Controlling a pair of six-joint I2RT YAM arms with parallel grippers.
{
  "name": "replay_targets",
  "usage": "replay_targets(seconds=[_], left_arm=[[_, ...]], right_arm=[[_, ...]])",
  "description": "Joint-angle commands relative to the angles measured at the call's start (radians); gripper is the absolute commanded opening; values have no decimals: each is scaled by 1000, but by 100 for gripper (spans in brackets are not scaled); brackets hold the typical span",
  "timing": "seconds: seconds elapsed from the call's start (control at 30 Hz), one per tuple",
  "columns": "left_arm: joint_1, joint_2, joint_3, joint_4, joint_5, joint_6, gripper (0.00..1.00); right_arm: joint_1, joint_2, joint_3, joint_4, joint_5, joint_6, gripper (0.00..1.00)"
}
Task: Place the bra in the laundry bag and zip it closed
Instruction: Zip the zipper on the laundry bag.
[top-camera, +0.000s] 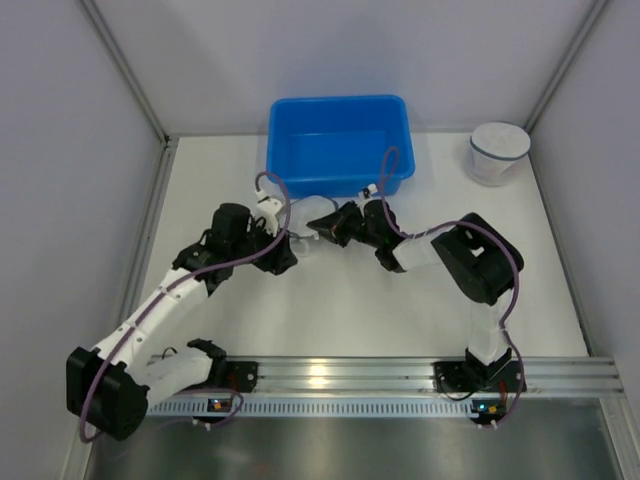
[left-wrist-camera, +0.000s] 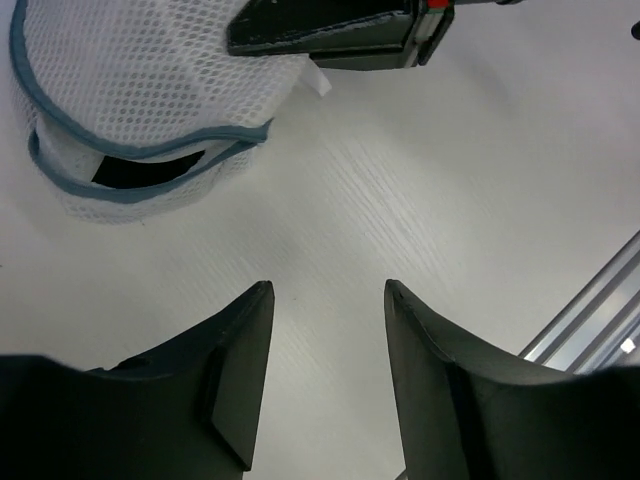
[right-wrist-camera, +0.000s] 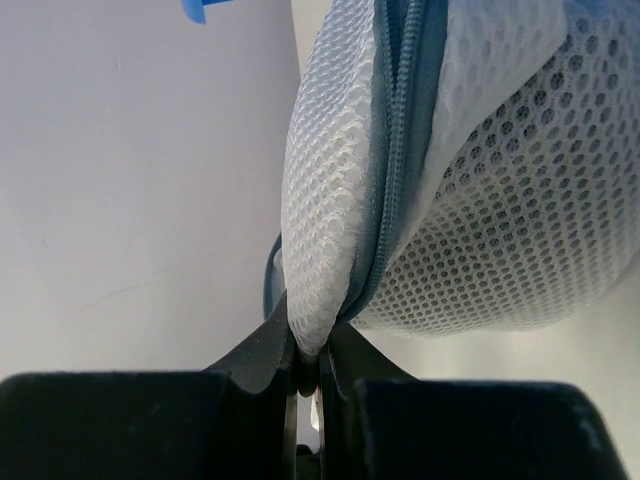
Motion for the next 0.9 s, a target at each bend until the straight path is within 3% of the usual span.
replay_targets(seconds=[0.0,0.2,0.3,0.37,0.57,0.87], left_arm=[[-148,-45,-40,85,-211,11,54],[-205,36,-54,167,-317,-112,53],[-205,50,-86,240,-367,-155,56],[-207,67,-100,291,-439,-173,64],[-208,191,-34,300,-596,-226,57],[-210,251,19,307,-655,-272,56]], right_arm=[[38,9,70,-18,45,66,0],[85,37,67,43,110,153,0],[98,44,62,37,124,165,0],[99,44,65,28,130,164,0],[101,58,88,-3,129,168,0],[110,70,110,-25,132,182,0]])
